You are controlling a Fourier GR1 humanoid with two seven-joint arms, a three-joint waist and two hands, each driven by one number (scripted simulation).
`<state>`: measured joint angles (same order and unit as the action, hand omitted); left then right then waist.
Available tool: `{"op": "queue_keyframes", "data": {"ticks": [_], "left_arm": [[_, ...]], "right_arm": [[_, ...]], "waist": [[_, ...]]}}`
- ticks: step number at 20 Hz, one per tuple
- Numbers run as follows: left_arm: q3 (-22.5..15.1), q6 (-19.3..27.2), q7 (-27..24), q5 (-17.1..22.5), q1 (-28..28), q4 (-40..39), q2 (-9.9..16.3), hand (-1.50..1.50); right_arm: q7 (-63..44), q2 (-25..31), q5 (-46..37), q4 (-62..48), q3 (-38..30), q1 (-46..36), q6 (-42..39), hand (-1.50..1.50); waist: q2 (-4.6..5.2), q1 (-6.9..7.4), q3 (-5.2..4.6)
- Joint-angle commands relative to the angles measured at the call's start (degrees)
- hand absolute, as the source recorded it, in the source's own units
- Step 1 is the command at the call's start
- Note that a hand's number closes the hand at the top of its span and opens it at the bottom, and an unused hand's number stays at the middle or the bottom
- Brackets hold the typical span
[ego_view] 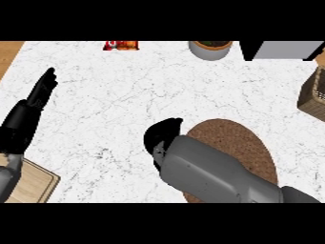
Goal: Pick the squash from the placemat and place it in the basket
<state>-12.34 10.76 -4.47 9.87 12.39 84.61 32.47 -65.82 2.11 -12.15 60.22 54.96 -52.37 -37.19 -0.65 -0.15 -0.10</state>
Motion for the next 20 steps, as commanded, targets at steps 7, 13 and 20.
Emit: {"op": "queue_keyframes", "data": {"ticks": [7,13,20], "left_arm": [[2.3,-0.3,-0.2,-0.6,0.4,-0.7,-0.5,0.00],[2.4,-1.1,2.8,-2.0,3.3,-1.3,-1.3,0.00],[4.6,-3.1,3.2,-1.3,0.8,2.2,-0.3,0.00]], "right_arm": [[-13.7,2.5,-3.4,6.1,2.4,6.7,-4.8,-1.50],[-11.2,2.1,-8.3,6.7,1.7,8.2,-3.5,-1.50],[-10.0,7.7,-12.8,14.8,0.6,15.8,-3.6,-1.50]], "waist": [[0.11,-1.13,0.04],[0.48,-0.54,0.07],[0.31,-0.46,0.09]]}}
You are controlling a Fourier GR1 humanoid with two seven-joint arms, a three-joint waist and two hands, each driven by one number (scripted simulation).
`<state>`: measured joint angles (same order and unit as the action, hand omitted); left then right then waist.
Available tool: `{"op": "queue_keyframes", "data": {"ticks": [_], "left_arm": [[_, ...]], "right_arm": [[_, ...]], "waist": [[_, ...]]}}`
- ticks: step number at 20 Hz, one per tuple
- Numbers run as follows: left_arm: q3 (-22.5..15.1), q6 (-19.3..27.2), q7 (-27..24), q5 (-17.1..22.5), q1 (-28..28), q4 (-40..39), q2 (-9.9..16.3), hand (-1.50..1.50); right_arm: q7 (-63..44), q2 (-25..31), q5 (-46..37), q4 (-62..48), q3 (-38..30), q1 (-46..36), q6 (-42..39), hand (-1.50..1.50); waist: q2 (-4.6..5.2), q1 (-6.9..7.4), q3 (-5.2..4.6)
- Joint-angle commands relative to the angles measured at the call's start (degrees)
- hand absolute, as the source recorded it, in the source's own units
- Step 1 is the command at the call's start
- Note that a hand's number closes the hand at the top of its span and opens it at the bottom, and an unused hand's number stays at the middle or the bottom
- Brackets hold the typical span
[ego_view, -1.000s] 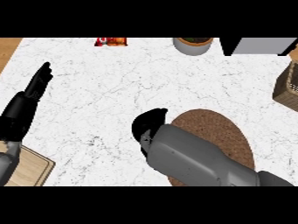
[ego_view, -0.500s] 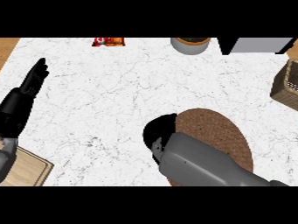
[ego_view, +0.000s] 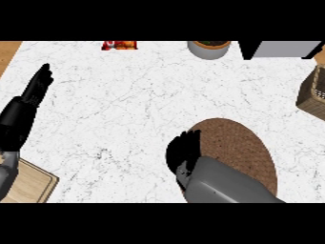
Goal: Pick the squash from the placemat and place it in the basket
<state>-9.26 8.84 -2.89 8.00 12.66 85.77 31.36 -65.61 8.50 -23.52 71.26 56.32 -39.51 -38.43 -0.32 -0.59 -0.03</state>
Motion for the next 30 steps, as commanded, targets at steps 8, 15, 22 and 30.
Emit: {"op": "queue_keyframes", "data": {"ticks": [8,15,22,30], "left_arm": [[0.7,-1.5,-2.4,-2.6,-3.4,1.9,-1.8,0.00],[2.3,-2.6,2.1,-2.8,1.3,-0.5,-2.2,0.00],[2.6,-2.5,1.3,-3.7,-2.4,3.8,-3.9,0.00],[4.5,-4.1,1.8,-5.1,0.3,-0.1,-5.2,0.00]], "right_arm": [[-9.1,-2.0,-7.5,2.6,-2.4,7.1,-2.9,-1.50],[-7.7,1.0,-11.8,6.3,-4.6,11.5,-4.0,-1.50],[-5.9,-0.5,-16.7,4.7,-6.9,15.2,-4.6,-1.50],[5.3,4.4,-24.0,5.1,-7.5,19.6,-2.8,1.50]], "waist": [[0.15,0.49,-0.01],[0.15,0.00,0.01],[0.18,0.66,0.02],[0.36,0.27,0.02]]}}
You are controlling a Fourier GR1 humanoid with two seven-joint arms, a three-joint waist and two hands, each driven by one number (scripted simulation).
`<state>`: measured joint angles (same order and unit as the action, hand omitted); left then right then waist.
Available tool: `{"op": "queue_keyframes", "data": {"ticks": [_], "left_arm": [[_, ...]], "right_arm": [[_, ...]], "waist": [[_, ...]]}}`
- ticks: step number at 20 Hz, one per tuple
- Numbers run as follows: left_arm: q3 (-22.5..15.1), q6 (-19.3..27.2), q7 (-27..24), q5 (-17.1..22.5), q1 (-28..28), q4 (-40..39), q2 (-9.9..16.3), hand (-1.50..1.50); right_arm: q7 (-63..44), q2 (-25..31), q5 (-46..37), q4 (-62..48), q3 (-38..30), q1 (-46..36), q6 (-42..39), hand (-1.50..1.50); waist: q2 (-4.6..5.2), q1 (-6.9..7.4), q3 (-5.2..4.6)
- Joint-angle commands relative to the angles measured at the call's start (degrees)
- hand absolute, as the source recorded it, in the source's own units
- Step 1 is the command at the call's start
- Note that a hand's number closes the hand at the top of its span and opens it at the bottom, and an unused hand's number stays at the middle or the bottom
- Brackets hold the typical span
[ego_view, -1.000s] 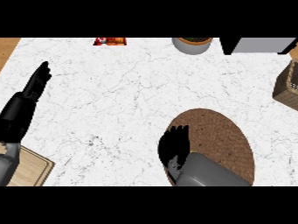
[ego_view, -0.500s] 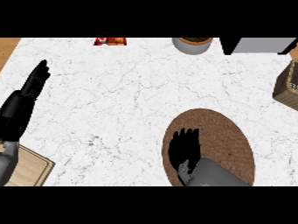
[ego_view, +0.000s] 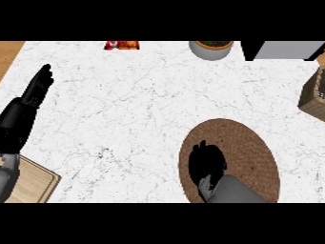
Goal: Pick the squash from the placemat and place it in the basket
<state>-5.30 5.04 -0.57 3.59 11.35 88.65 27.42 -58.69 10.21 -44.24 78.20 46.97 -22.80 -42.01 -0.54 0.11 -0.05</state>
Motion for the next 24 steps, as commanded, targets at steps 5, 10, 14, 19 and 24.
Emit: {"op": "queue_keyframes", "data": {"ticks": [5,10,14,19,24], "left_arm": [[2.8,-3.6,-0.2,0.0,0.3,-1.4,-0.8,0.00],[1.5,-2.3,-1.4,-3.9,0.5,-1.7,-4.5,0.00],[4.4,-0.2,-0.1,-2.5,-2.8,-1.8,-1.9,0.00],[6.2,1.0,0.1,-2.4,-4.0,-2.3,-1.3,0.00],[6.8,0.8,0.2,-1.9,-5.1,-1.5,-1.0,0.00]], "right_arm": [[3.7,0.9,-8.9,-4.3,2.0,2.5,2.5,1.50],[7.5,0.2,-14.9,-3.2,2.2,-0.4,1.6,1.50],[14.4,22.2,-8.2,5.4,-18.9,1.1,14.1,1.50],[20.9,32.0,-2.0,2.6,-35.3,0.7,20.6,1.50],[30.7,38.1,6.8,1.7,-52.4,-1.9,30.1,1.50]], "waist": [[0.55,0.02,0.05],[0.54,-0.03,0.05],[-0.84,-6.71,0.47],[-0.89,-10.44,0.99],[-1.61,-10.78,1.28]]}}
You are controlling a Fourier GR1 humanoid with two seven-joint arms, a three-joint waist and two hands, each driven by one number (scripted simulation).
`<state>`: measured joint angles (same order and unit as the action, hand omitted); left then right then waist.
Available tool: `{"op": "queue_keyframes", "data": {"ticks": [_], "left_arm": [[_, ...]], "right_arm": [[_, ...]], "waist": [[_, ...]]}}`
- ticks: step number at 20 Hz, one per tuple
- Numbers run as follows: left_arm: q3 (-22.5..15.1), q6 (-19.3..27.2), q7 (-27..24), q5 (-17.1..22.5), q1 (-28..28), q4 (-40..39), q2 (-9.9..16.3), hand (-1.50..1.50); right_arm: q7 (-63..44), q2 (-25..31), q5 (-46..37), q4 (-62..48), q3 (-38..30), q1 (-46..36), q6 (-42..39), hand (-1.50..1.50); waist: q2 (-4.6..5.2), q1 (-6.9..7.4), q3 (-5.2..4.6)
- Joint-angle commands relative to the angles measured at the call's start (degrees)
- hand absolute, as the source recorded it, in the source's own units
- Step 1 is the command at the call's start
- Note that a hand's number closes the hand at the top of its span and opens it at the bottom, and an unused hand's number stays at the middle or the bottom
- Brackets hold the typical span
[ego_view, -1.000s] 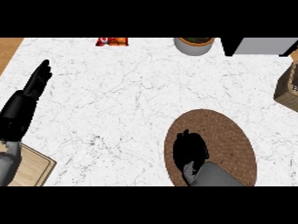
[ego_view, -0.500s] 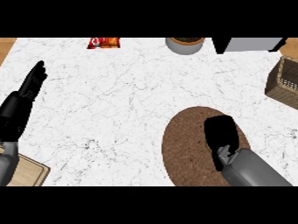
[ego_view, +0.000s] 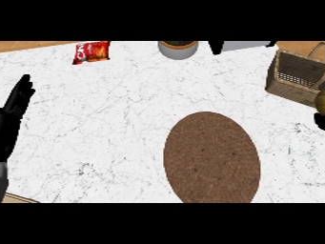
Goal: Pick the squash from the placemat and place it in the basket
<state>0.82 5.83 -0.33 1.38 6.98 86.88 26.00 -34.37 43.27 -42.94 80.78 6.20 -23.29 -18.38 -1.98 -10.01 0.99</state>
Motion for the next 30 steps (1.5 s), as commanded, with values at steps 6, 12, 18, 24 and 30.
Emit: {"op": "queue_keyframes", "data": {"ticks": [6,12,18,24,30], "left_arm": [[0.3,-0.6,-1.2,0.3,-1.6,1.3,0.4,0.00],[-0.6,-3.2,-1.1,1.3,0.1,3.6,1.0,0.00],[-5.6,-2.4,-1.4,-1.9,2.2,3.5,-2.5,0.00],[-4.0,-5.5,2.8,0.2,8.5,2.9,-1.5,0.00],[-5.5,-4.8,-1.1,-2.4,7.5,0.1,-3.6,0.00]], "right_arm": [[21.4,7.6,22.9,-4.8,-30.4,-5.3,8.5,1.50],[37.0,20.0,33.8,-17.9,-43.9,-6.3,-3.0,1.50],[41.9,33.6,38.2,-35.3,-46.9,-11.6,-17.9,1.50],[39.9,36.2,34.8,-41.6,-36.7,-22.4,-19.2,1.50],[35.7,34.9,31.9,-45.9,-30.0,-31.2,-21.4,1.50]], "waist": [[0.38,1.98,-0.05],[1.63,6.34,-0.53],[2.50,10.17,-0.85],[2.85,13.19,-1.02],[2.91,13.41,-1.06]]}}
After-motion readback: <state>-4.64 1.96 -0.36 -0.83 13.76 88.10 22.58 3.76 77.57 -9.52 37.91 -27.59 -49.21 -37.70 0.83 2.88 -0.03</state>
